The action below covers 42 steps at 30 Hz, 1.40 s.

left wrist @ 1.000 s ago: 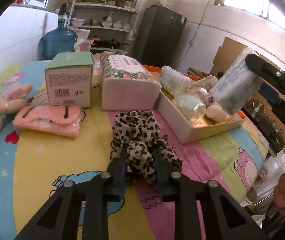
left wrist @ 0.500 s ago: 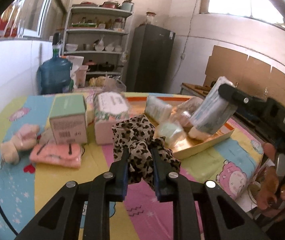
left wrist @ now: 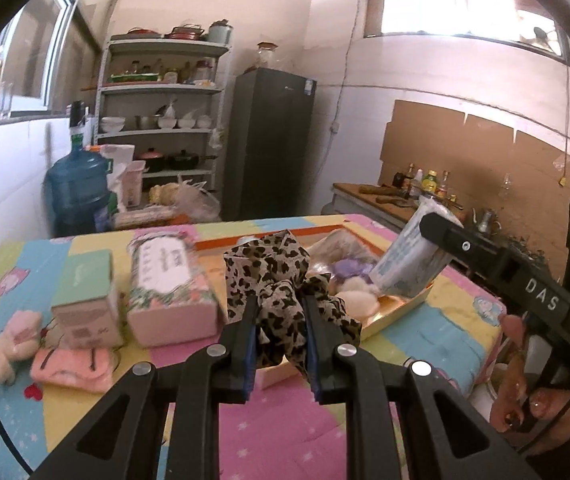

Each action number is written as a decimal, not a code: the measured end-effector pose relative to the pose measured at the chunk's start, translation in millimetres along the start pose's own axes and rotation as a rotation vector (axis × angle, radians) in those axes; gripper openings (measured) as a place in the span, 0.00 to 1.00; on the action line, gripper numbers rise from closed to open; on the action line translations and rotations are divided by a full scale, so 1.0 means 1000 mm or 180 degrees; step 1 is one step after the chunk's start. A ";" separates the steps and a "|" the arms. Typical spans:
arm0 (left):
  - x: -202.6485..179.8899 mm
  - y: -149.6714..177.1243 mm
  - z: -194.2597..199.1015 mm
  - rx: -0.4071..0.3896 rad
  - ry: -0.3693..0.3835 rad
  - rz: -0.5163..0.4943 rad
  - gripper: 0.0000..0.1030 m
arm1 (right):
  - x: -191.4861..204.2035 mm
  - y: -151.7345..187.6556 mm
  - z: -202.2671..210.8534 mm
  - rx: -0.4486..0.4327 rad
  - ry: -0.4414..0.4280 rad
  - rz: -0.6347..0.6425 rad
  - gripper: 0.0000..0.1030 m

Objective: Organize soft objects

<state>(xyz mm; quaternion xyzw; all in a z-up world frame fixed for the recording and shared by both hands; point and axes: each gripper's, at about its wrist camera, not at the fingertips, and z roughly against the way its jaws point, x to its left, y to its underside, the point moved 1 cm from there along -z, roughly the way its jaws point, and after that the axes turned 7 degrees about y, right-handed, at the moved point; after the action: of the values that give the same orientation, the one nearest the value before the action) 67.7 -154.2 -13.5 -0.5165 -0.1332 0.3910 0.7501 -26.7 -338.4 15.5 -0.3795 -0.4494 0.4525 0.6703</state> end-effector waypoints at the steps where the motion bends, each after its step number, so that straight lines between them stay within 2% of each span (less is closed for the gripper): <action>1: -0.002 -0.002 -0.002 -0.0005 0.0017 -0.0007 0.20 | -0.004 -0.001 0.001 -0.0014 0.0029 -0.0010 0.43; 11: -0.032 -0.016 -0.035 -0.0053 0.0158 -0.0080 0.20 | -0.050 -0.010 -0.002 -0.0095 0.0312 -0.0119 0.43; 25: -0.040 -0.014 -0.094 0.0178 0.0212 -0.0049 0.20 | -0.103 -0.009 -0.028 0.0028 0.0579 -0.0186 0.43; 37: -0.033 -0.002 -0.127 0.0402 0.0122 0.0025 0.20 | -0.113 0.001 -0.070 0.0366 0.0540 -0.0012 0.43; 42: -0.030 0.002 -0.138 0.0492 0.0064 0.0050 0.20 | -0.110 0.002 -0.084 0.0408 0.0499 0.0079 0.43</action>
<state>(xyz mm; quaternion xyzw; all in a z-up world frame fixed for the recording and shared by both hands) 130.6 -268.3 -68.2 -0.4620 -0.0911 0.4008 0.7859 31.3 -450.7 -40.6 -0.3757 -0.3610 0.4575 0.7206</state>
